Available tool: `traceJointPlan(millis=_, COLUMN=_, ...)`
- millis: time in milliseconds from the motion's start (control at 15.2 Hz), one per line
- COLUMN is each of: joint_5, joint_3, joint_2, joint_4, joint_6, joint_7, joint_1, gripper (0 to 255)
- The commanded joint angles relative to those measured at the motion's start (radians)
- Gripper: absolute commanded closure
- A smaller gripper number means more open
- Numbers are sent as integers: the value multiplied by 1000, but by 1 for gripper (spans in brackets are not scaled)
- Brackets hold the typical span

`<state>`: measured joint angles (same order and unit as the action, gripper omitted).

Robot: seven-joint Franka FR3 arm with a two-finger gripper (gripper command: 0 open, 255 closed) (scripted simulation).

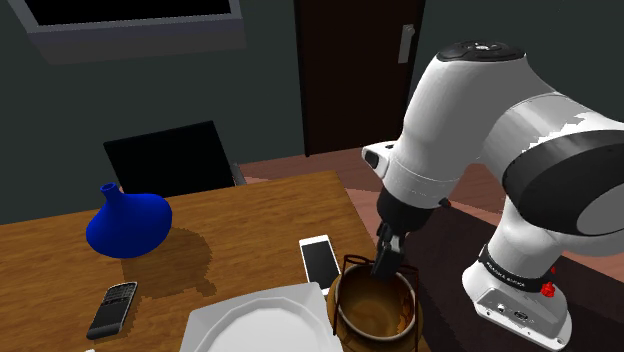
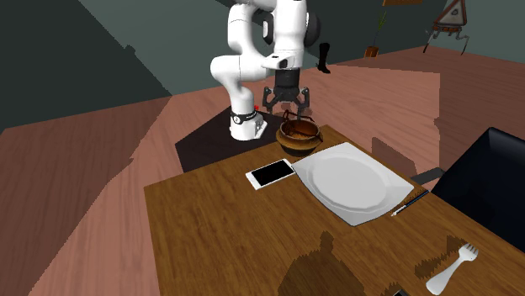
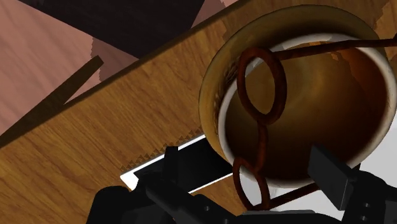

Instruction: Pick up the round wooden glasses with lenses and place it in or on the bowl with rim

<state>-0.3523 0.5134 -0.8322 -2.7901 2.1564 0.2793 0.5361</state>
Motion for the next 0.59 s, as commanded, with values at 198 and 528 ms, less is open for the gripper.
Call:
traceJointPlan(millis=198, joint_5=24, joint_3=-33, joint_2=-49, joint_4=58, joint_6=-109, joint_7=2, joint_1=0, gripper=0)
traceJointPlan(millis=528, joint_5=24, joint_3=-33, joint_2=-49, joint_4=59, joint_6=-109, joint_7=2, joint_1=0, gripper=0)
